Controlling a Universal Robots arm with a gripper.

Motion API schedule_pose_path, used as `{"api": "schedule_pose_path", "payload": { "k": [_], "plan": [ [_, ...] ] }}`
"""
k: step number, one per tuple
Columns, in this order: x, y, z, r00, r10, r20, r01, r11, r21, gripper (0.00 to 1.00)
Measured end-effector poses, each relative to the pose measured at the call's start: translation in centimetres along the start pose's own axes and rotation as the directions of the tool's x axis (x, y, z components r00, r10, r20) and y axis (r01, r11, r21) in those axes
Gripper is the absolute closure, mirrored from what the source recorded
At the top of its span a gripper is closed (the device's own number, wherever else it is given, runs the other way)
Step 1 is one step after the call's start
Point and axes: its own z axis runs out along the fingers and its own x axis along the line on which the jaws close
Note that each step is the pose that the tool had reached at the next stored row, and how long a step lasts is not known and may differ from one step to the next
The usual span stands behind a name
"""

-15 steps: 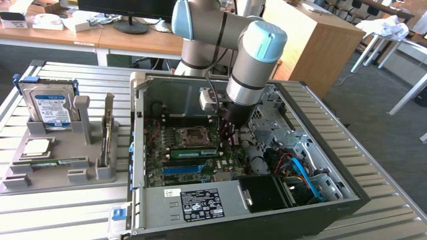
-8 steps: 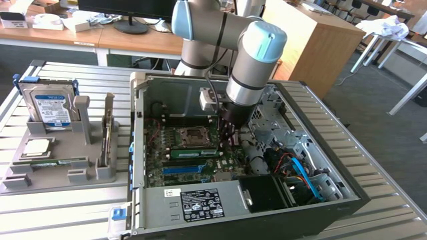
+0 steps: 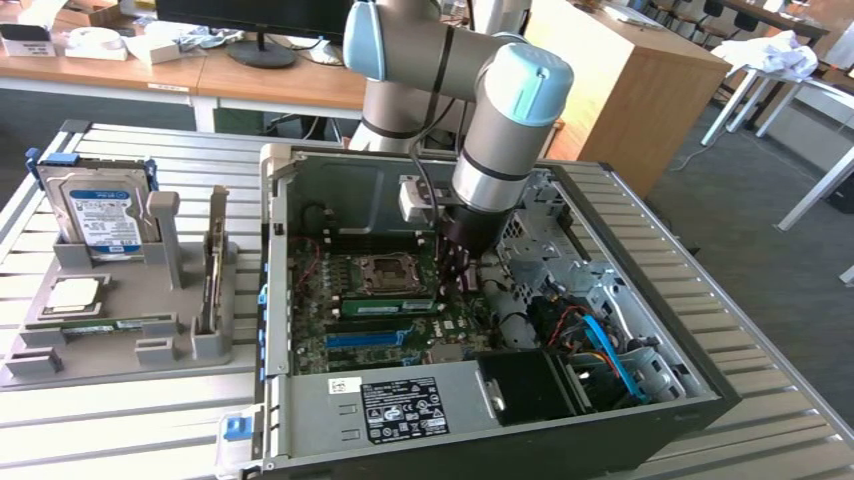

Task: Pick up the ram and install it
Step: 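Press down the ram until it locks into place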

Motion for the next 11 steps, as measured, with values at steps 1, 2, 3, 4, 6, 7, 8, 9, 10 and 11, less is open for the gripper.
{"api": "schedule_pose_path", "payload": {
  "k": [1,2,3,4,6,7,8,9,10,11],
  "plan": [
    [0.0,0.0,0.0,1.0,0.0,0.0,0.0,1.0,0.0,0.9],
    [0.0,0.0,0.0,1.0,0.0,0.0,0.0,1.0,0.0,0.9],
    [0.0,0.0,0.0,1.0,0.0,0.0,0.0,1.0,0.0,0.9],
    [0.0,0.0,0.0,1.0,0.0,0.0,0.0,1.0,0.0,0.9],
    [0.0,0.0,0.01,1.0,0.0,-0.0001,0.0,1.0,0.0,0.9],
    [0.0,0.0,0.01,1.0,0.0,-0.0001,0.0,1.0,0.0,0.9],
    [0.0,0.0,0.01,1.0,0.0,-0.0001,0.0,1.0,0.0,0.9],
    [0.0,0.0,0.01,1.0,0.0,0.0,0.0,1.0,0.0,0.9],
    [0.0,0.0,0.01,1.0,0.0,0.0001,0.0,1.0,0.0,0.9],
    [-0.01,0.0,-0.03,1.0,0.0,0.0006,0.0,1.0,0.0,0.9]
  ]
}}
